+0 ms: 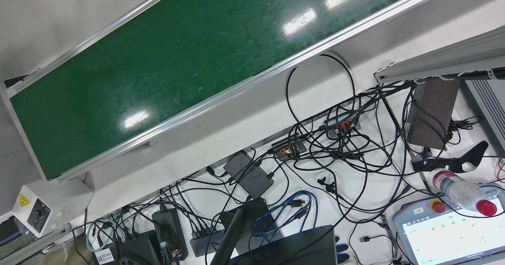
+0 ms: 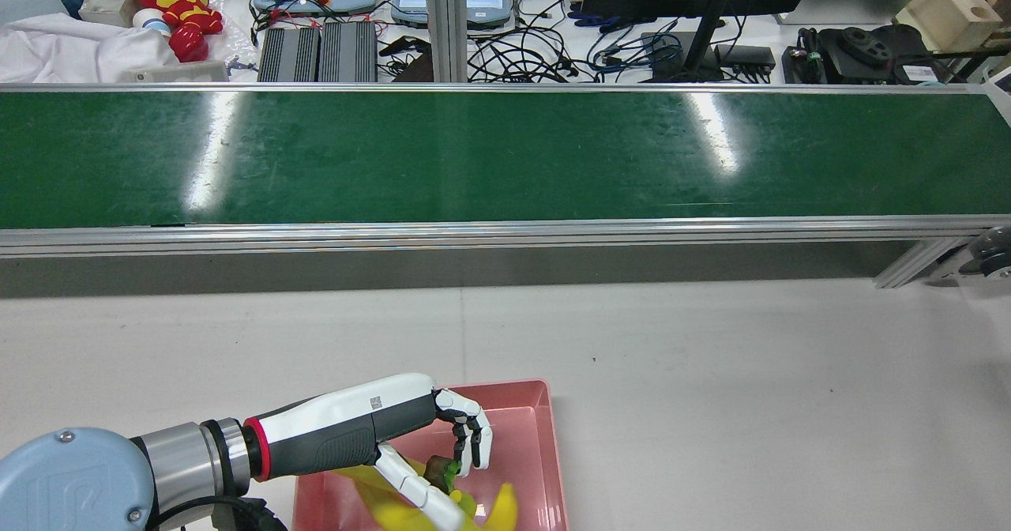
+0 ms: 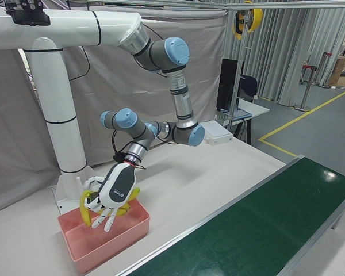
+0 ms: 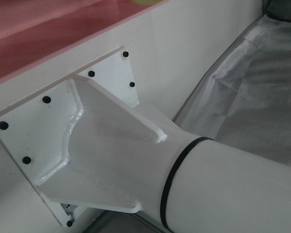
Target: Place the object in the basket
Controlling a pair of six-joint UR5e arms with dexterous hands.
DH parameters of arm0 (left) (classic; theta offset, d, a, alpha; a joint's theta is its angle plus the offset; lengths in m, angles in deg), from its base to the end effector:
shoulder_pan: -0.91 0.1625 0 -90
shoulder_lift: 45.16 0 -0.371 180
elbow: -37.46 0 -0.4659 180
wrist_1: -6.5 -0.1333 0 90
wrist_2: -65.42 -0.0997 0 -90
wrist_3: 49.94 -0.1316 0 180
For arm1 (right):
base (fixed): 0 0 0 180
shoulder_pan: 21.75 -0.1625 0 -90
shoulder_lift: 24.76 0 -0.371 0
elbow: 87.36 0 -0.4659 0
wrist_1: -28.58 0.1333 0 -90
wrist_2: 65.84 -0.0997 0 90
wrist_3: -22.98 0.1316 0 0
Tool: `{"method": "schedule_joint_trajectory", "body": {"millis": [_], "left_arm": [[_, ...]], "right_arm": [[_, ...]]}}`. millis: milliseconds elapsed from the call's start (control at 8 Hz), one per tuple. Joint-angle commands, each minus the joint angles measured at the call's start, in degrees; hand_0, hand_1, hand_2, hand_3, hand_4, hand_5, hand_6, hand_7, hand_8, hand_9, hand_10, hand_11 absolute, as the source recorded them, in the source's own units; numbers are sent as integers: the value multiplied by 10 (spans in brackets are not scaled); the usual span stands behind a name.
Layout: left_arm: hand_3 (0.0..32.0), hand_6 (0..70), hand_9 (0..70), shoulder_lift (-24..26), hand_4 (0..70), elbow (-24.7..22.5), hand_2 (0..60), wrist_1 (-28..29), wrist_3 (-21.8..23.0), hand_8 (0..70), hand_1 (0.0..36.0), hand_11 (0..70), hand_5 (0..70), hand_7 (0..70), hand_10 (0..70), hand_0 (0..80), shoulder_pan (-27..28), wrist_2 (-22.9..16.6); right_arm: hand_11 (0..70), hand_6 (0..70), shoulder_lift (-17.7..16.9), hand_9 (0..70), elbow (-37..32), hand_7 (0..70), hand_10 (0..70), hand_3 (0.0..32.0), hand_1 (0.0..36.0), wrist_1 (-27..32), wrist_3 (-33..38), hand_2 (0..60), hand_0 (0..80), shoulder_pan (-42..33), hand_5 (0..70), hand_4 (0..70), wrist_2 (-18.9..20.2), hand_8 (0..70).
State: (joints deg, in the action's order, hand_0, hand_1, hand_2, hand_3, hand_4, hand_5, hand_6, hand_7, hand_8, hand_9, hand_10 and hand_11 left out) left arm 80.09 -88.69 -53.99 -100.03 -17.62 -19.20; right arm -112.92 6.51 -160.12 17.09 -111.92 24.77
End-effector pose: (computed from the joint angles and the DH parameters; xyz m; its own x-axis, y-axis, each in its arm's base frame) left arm 0.4375 -0.3002 0.0970 -0.3967 -0.5407 -0.7418 0.1945 0.7402 -0.6436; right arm 0.1337 -0.6013 0.5934 -0.9947 0.0130 0.1019 -0.1025 -0.0511 -0.9934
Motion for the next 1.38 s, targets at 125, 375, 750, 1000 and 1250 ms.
{"method": "schedule_joint_trajectory", "body": {"millis": [125, 375, 750, 1000, 1250], "left_arm": [[276, 0, 106, 0, 0, -1, 0, -8, 2, 134, 0, 20, 163, 79, 14, 132, -3, -1], [194, 0, 115, 0, 0, -19, 0, -9, 3, 140, 0, 33, 196, 84, 24, 125, -6, -7], [190, 9, 137, -3, 0, -37, 73, -13, 3, 140, 202, 105, 180, 103, 56, 554, -7, -7], [186, 6, 131, -4, 0, -66, 0, -33, 4, 132, 150, 87, 154, 98, 47, 529, -33, -7], [148, 11, 130, -49, 0, -136, 0, -44, 34, 125, 145, 86, 140, 100, 47, 526, -103, -19]], "right_arm": [[0, 0, 0, 0, 0, 0, 0, 0, 0, 0, 0, 0, 0, 0, 0, 0, 0, 0], [0, 0, 0, 0, 0, 0, 0, 0, 0, 0, 0, 0, 0, 0, 0, 0, 0, 0], [0, 0, 0, 0, 0, 0, 0, 0, 0, 0, 0, 0, 0, 0, 0, 0, 0, 0], [0, 0, 0, 0, 0, 0, 0, 0, 0, 0, 0, 0, 0, -1, 0, 0, 0, 0], [0, 0, 0, 0, 0, 0, 0, 0, 0, 0, 0, 0, 0, -1, 0, 0, 0, 0]]}}
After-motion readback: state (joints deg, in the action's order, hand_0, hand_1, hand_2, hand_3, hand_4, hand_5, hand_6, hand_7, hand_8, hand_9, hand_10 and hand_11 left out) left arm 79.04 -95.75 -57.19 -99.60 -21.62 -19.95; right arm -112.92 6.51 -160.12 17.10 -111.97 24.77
